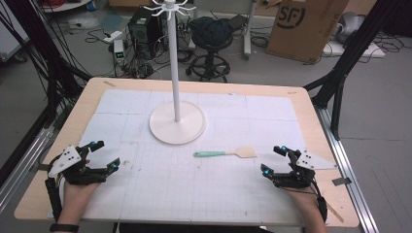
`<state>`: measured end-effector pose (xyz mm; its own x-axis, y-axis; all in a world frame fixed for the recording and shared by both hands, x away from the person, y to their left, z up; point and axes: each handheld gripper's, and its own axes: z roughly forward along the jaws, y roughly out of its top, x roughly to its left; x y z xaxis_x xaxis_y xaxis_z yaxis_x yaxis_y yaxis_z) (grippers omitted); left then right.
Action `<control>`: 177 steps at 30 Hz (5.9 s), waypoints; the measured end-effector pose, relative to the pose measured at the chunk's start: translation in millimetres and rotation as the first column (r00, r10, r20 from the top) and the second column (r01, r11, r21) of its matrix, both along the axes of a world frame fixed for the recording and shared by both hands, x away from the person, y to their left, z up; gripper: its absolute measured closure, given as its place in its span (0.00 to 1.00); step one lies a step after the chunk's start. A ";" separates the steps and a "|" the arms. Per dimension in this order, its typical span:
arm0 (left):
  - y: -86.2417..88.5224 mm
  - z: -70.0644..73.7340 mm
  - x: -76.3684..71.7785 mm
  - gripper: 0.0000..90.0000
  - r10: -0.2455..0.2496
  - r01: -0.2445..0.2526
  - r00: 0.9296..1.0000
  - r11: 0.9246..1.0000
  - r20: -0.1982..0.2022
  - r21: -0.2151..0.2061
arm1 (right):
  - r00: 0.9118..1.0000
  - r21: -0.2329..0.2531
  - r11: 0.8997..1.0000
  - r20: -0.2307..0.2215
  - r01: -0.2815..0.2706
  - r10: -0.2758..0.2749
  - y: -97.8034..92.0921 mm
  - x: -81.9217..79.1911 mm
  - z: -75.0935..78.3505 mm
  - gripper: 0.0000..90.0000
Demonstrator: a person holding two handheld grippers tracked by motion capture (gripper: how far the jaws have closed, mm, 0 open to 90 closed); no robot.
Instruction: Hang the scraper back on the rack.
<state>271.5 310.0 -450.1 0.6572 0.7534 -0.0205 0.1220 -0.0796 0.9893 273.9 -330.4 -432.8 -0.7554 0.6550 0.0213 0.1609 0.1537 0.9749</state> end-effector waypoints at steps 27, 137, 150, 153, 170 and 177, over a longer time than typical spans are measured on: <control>-1.6 0.0 -1.0 0.10 -0.005 0.005 1.000 1.000 0.007 0.012 | 0.963 -0.217 0.944 -0.156 -0.250 0.219 55.3 79.3 12.6 0.22; -3.9 0.1 -1.7 0.11 0.005 -0.005 1.000 0.999 0.014 0.037 | 0.943 -0.170 0.953 -0.263 -0.252 0.202 100.4 90.1 173.3 0.91; -3.9 0.2 -1.7 0.11 0.001 -0.002 1.000 0.999 0.017 0.041 | 0.971 -0.179 0.967 -0.190 -0.181 0.146 119.3 92.5 274.0 0.91; -3.9 0.1 -1.8 0.11 0.002 -0.002 1.000 0.999 0.016 0.039 | 0.976 -0.182 0.969 -0.174 -0.165 0.134 120.9 95.3 290.5 0.91; -4.1 0.1 -2.0 0.11 -0.004 0.003 1.000 0.999 0.017 0.041 | 0.987 -0.148 0.980 -0.115 -0.132 0.115 127.7 110.8 330.0 0.91; -4.2 0.1 -2.1 0.11 -0.004 0.003 1.000 0.999 0.018 0.042 | 0.986 -0.150 0.979 -0.112 -0.138 0.122 134.5 116.3 329.9 0.91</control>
